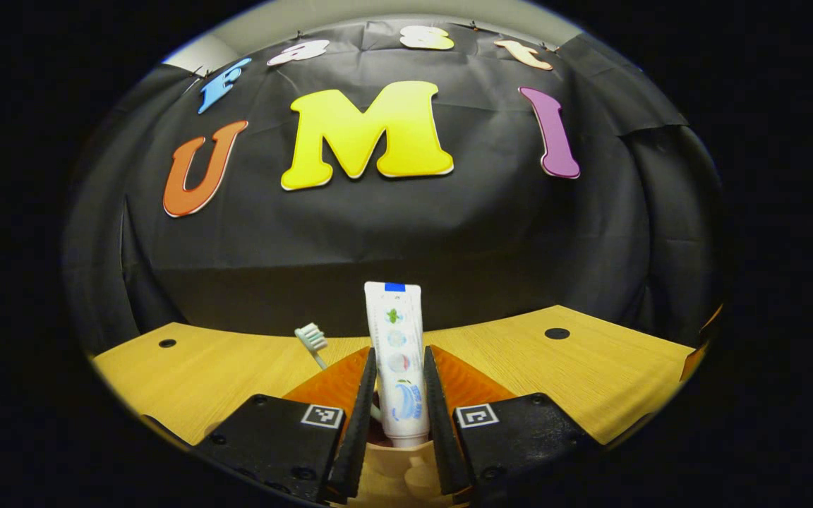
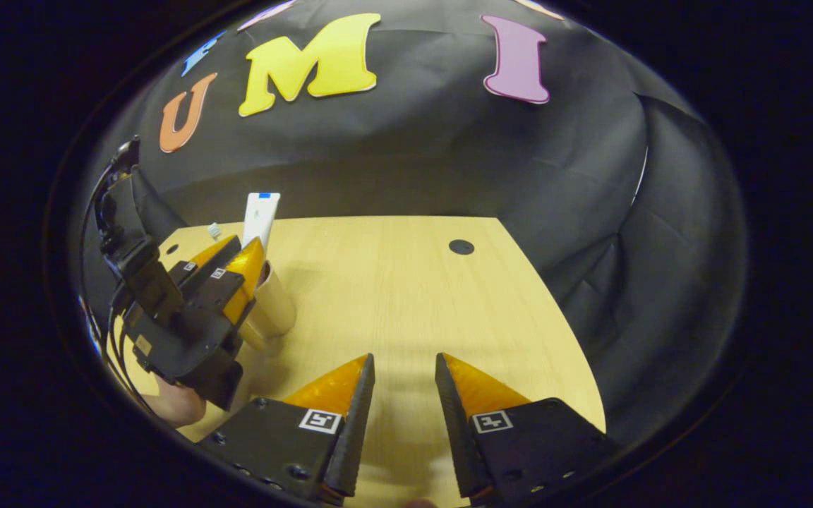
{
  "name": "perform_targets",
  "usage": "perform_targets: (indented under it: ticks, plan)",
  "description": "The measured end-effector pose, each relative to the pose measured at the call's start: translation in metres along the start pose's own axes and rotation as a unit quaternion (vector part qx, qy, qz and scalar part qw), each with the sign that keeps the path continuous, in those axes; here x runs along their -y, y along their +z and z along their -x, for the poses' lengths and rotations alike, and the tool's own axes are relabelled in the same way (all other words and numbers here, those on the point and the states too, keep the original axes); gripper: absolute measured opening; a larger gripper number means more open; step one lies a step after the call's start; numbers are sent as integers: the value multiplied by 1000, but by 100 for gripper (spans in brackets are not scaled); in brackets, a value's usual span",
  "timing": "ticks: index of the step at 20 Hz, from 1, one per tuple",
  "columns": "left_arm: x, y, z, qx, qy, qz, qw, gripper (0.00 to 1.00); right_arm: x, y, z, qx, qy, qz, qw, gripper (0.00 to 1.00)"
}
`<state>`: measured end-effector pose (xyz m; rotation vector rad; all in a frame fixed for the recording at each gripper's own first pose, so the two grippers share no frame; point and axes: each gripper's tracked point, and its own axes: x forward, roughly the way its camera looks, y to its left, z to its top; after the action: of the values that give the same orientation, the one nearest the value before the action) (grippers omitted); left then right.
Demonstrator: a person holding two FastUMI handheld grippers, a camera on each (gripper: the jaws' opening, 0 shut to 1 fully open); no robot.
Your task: Put the toothbrush and toothpaste on the desktop into the cup, then pick up the cup and place it on the coaster on the desktop.
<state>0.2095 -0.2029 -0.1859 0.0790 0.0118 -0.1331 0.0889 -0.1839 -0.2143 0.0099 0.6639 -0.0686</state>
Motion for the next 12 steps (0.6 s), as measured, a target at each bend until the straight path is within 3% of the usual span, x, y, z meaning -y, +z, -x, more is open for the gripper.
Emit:
perform_targets:
  ticks: [4,6,8,9,12]
  plan:
    - [-1,-9,13,-28,-8,15,999,49,-11,1,1,1,8,-4,1000,54]
    - [0,-15,28,-54,-18,31,998,58,-18,3,4,4,12,-4,1000,54]
    - [-2,-13,43,-69,-25,47,996,73,-25,8,8,7,16,-5,1000,60]
    - [-6,-7,52,-70,-25,54,996,86,-29,12,9,10,18,-5,1000,63]
    - [-18,19,73,-58,-25,56,996,87,-41,22,14,17,24,-3,1000,67]
